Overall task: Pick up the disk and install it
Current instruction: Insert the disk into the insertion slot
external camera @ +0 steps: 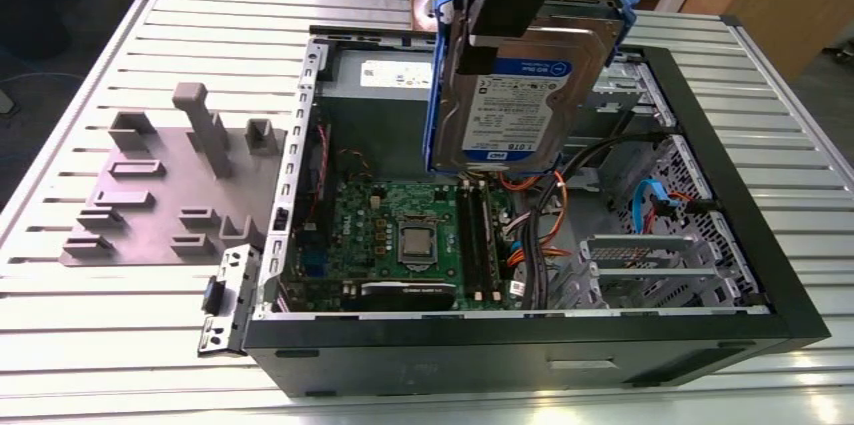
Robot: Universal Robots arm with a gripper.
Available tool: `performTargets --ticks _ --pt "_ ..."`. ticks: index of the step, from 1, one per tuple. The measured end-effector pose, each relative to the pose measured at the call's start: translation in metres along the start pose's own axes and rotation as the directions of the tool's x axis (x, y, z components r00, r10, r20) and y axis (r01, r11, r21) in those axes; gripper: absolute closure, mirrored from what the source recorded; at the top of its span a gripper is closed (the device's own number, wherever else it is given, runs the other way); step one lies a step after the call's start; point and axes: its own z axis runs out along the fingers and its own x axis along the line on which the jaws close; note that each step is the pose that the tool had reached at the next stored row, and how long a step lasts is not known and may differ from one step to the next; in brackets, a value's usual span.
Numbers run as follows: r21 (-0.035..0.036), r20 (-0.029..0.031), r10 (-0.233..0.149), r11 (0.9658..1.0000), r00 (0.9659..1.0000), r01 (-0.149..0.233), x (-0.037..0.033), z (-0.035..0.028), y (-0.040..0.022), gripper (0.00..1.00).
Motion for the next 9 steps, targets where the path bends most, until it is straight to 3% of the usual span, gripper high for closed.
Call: performTargets --ticks 9 --pt "0.0 0.0 0.0 1.0 1.0 0.0 0.0 0.0 -0.0001 0.64"
